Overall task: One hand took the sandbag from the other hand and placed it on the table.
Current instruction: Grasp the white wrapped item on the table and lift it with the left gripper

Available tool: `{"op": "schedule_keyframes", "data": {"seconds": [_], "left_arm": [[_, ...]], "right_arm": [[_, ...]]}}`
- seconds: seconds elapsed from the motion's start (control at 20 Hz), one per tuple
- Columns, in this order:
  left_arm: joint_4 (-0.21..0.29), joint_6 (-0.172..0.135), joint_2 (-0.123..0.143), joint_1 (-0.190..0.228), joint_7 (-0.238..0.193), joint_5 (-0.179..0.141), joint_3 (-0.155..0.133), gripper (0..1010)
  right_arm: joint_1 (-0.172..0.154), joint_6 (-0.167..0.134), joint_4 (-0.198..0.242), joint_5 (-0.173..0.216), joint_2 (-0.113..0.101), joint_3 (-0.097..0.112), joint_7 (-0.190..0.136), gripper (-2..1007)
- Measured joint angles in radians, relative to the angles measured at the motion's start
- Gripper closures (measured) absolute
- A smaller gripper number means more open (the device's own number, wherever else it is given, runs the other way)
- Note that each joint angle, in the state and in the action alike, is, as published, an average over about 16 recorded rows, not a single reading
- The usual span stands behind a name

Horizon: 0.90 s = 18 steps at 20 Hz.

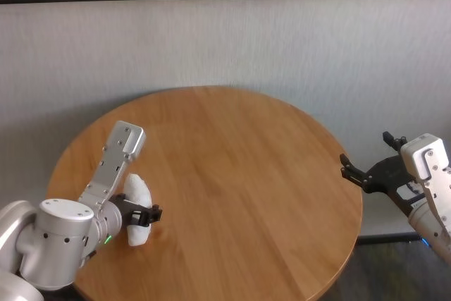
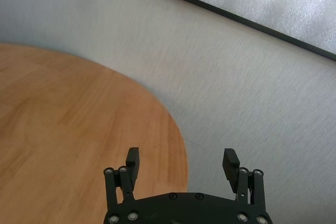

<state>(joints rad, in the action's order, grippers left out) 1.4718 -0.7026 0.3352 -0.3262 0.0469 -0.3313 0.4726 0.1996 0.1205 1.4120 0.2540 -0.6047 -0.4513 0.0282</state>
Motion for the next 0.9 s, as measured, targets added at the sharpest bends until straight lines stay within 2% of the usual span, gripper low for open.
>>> {"op": "schedule_keyframes", "data": {"seconds": [0.45,0.9], "left_arm": [[0.001,-0.002,-0.001,0.001,0.003,-0.002,-0.002,351],[0.002,-0.003,-0.002,0.002,0.004,-0.003,-0.003,424]], "right_arm": [[0.0,0.0,0.0,0.0,0.0,0.0,0.0,4],[0.0,0.0,0.0,0.0,0.0,0.0,0.0,4]]}}
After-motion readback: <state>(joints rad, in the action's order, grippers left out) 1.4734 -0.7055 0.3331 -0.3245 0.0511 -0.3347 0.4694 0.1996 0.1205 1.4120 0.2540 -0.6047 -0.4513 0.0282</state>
